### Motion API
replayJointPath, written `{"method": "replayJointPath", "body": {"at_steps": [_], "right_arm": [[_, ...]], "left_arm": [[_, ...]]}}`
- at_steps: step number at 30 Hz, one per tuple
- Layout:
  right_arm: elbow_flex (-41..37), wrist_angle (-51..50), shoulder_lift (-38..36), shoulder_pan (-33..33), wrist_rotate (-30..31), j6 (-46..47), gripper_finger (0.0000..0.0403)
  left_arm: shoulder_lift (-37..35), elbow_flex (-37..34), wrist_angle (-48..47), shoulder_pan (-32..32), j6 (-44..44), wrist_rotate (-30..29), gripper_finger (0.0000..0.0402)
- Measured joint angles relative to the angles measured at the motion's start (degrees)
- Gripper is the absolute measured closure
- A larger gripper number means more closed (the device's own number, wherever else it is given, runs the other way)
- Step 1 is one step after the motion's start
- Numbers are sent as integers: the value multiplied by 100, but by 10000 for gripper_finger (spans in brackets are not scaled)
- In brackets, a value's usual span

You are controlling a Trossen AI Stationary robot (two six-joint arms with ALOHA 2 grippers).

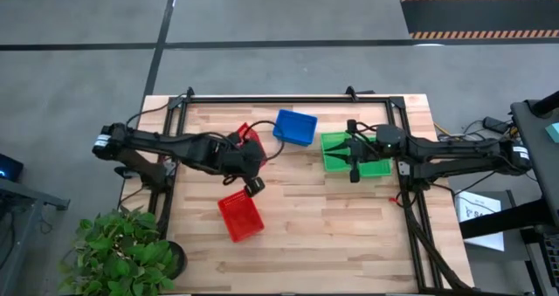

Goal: Stack baskets by color
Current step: Stack the red bin on top of the bottom red bin

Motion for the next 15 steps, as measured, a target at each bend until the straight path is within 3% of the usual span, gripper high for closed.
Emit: {"method": "replayJointPath", "body": {"at_steps": [4,8,15], "right_arm": [[0,2,-117,0,0,-152,369],[2,3,-232,0,-15,-344,369],[0,39,-353,0,-22,-644,369]], "left_arm": [[394,406,-55,-106,-167,231,401],[870,900,-242,-138,-178,891,401],[1665,2177,-2187,-211,-1077,1447,401]]}}
